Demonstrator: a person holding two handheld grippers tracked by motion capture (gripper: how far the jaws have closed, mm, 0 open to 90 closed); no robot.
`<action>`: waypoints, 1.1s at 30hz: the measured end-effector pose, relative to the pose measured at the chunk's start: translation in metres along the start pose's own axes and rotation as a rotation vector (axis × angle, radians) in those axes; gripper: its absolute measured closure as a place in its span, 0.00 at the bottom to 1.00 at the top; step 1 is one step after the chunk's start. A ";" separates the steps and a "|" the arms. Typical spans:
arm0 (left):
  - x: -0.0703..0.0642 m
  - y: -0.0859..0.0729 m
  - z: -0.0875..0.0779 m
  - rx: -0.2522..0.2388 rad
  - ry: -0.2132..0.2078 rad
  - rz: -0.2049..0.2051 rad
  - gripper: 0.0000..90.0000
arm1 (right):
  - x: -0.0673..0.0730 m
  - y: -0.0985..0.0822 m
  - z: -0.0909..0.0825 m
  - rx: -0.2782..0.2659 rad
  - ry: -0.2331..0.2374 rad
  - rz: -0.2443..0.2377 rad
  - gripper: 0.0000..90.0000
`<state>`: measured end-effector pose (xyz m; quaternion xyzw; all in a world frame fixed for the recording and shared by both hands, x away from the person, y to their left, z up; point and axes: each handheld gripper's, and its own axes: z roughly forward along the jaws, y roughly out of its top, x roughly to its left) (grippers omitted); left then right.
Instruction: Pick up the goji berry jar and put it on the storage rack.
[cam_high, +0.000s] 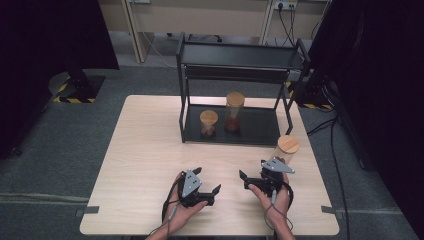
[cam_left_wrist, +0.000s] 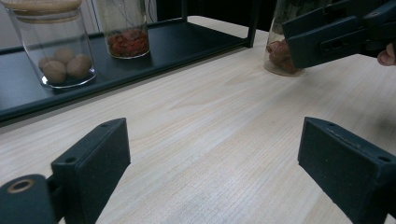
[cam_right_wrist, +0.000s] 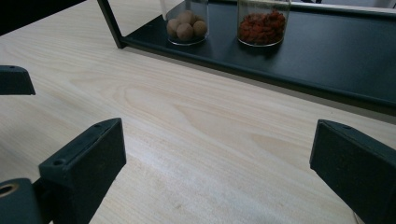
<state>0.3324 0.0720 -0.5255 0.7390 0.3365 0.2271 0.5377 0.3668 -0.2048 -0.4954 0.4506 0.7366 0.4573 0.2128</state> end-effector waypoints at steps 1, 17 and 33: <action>0.000 0.000 0.000 0.000 0.000 0.000 0.10 | 0.000 -0.001 -0.001 0.001 0.001 0.002 0.04; 0.000 0.000 0.000 -0.001 0.000 0.001 0.10 | -0.003 -0.010 -0.012 0.003 -0.014 0.010 0.04; 0.000 0.000 0.000 -0.001 0.000 0.002 0.10 | -0.009 -0.018 -0.026 0.001 -0.036 0.008 0.04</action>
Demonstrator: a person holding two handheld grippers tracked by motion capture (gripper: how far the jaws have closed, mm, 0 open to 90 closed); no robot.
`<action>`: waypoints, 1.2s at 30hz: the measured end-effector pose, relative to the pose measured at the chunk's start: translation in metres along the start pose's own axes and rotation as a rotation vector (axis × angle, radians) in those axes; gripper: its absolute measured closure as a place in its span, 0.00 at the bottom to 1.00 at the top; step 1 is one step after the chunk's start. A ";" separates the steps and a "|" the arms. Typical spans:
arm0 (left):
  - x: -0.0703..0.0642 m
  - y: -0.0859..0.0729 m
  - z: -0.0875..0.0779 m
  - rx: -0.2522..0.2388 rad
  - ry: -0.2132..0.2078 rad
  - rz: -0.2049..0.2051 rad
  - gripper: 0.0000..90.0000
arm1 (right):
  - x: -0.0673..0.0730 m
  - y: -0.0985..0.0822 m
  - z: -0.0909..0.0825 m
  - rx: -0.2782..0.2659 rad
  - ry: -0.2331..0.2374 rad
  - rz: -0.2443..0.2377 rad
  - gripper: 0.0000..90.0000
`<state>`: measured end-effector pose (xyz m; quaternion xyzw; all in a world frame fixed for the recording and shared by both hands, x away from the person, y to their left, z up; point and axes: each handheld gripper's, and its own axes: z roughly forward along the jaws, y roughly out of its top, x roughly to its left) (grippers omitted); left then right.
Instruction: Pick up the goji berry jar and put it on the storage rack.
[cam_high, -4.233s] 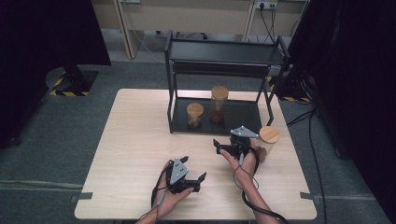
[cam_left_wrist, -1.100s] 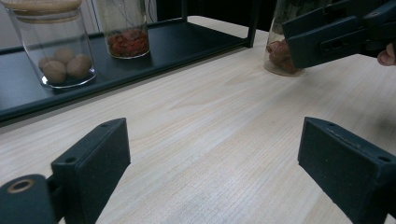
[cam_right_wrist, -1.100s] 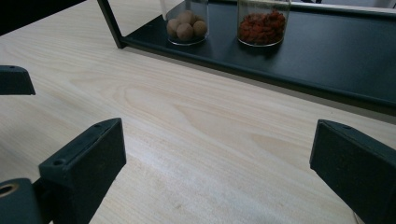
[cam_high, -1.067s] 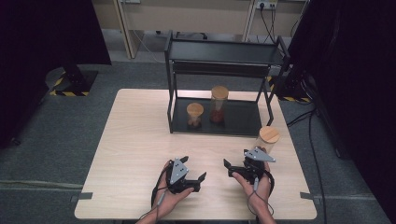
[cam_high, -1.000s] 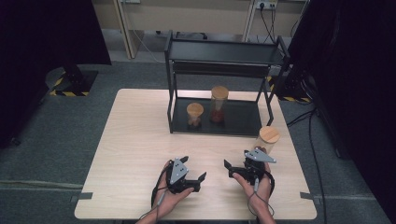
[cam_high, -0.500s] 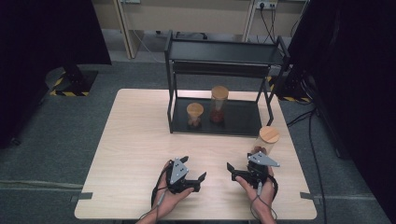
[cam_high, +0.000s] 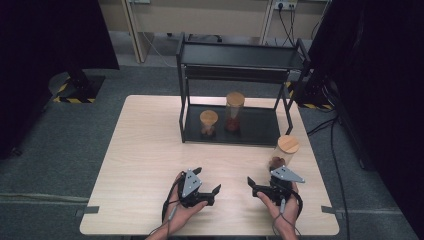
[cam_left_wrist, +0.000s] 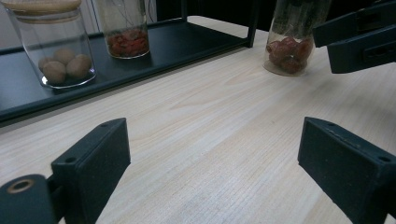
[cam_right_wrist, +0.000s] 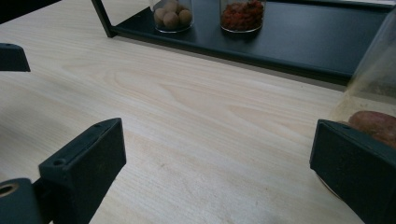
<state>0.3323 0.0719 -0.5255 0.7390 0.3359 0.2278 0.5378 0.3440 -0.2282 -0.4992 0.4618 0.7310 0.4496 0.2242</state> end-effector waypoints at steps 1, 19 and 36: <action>0.000 0.000 0.000 0.000 0.000 0.001 0.10 | 0.000 -0.001 -0.001 0.000 -0.001 0.000 0.04; 0.000 0.000 0.000 0.000 0.000 0.000 0.10 | -0.008 -0.013 -0.016 0.000 -0.017 0.001 0.04; 0.000 0.000 0.000 -0.001 0.001 0.002 0.10 | -0.015 -0.022 -0.026 -0.009 -0.034 0.004 0.04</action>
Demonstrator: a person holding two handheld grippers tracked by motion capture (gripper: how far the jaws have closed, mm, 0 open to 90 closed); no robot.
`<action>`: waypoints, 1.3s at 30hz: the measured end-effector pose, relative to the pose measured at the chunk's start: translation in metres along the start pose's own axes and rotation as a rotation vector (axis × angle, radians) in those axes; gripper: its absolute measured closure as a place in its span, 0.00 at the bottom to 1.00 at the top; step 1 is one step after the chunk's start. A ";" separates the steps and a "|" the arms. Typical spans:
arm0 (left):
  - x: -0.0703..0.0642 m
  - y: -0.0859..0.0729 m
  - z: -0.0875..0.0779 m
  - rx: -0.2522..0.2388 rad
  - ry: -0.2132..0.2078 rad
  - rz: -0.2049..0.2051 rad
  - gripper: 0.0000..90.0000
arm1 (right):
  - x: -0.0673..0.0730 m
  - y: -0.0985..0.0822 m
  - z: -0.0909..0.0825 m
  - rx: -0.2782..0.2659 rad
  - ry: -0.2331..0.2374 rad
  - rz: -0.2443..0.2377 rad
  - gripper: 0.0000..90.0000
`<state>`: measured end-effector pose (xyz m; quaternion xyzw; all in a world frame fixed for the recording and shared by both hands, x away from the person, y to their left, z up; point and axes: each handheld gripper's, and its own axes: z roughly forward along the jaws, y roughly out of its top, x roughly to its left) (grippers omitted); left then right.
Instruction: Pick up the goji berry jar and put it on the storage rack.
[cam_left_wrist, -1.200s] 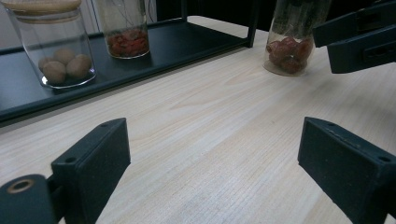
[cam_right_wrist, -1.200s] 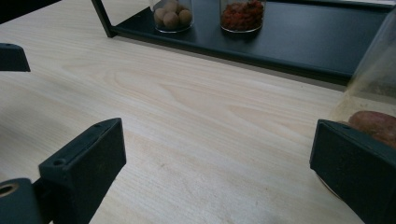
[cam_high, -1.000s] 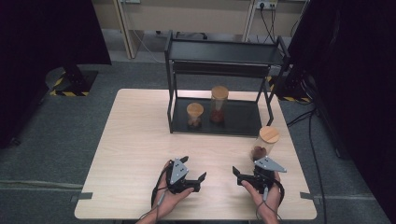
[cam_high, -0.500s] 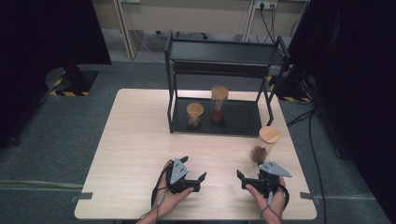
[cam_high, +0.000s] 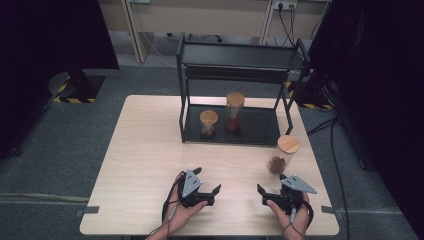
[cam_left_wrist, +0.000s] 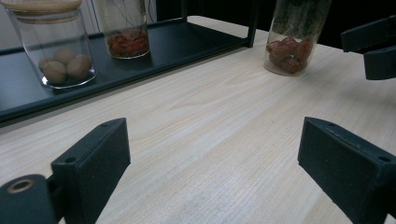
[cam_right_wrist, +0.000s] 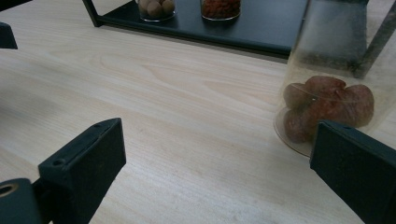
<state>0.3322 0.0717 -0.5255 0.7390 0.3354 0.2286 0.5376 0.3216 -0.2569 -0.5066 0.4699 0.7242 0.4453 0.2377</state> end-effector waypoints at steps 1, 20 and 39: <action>0.000 0.000 0.000 0.000 0.000 -0.001 0.10 | -0.001 -0.001 -0.001 -0.002 -0.001 0.001 0.04; 0.000 0.000 0.000 0.000 0.001 0.000 0.10 | -0.010 -0.011 -0.013 -0.015 -0.031 0.026 0.04; 0.000 0.000 0.000 0.002 0.001 -0.001 0.10 | -0.019 -0.015 -0.024 -0.051 -0.068 0.043 0.04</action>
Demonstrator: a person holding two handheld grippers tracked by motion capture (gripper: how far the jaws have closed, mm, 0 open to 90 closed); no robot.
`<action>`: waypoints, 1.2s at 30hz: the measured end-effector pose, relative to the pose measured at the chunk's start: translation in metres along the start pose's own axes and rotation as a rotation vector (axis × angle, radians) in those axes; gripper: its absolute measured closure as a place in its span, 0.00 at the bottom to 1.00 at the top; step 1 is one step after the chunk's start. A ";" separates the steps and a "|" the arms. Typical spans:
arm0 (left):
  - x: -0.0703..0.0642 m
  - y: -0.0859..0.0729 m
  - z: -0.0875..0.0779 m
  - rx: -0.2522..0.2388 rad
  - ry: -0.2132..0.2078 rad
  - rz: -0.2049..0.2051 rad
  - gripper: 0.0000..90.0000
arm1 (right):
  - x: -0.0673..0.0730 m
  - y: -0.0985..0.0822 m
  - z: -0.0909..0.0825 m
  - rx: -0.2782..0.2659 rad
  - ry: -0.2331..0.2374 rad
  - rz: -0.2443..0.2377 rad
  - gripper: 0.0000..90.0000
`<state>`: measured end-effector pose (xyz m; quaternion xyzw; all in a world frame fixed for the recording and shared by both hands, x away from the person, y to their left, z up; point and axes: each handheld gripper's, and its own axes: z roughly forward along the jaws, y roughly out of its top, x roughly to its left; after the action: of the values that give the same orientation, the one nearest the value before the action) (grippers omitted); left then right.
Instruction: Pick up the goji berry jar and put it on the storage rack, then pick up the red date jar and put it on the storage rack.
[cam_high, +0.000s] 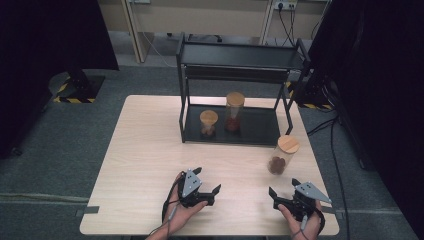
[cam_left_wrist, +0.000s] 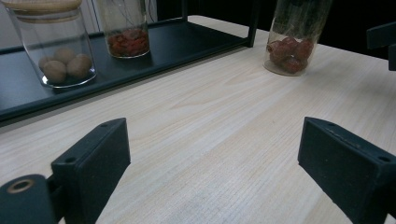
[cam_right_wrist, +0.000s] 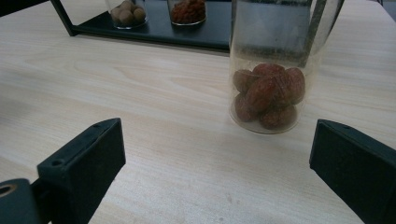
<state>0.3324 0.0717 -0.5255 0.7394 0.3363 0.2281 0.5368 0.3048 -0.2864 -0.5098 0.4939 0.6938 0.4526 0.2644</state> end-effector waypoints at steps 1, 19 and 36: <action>0.000 0.000 0.000 0.000 0.000 0.000 0.10 | -0.001 0.000 -0.001 -0.003 -0.003 -0.001 0.04; 0.000 0.000 0.000 -0.001 -0.001 0.000 0.10 | -0.008 0.002 -0.005 -0.030 -0.032 0.016 0.04; -0.001 0.000 0.000 -0.003 0.000 0.004 0.10 | -0.021 0.031 -0.001 -0.114 -0.089 -0.002 0.04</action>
<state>0.3319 0.0715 -0.5255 0.7391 0.3345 0.2296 0.5377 0.3259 -0.3026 -0.4833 0.4971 0.6547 0.4687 0.3233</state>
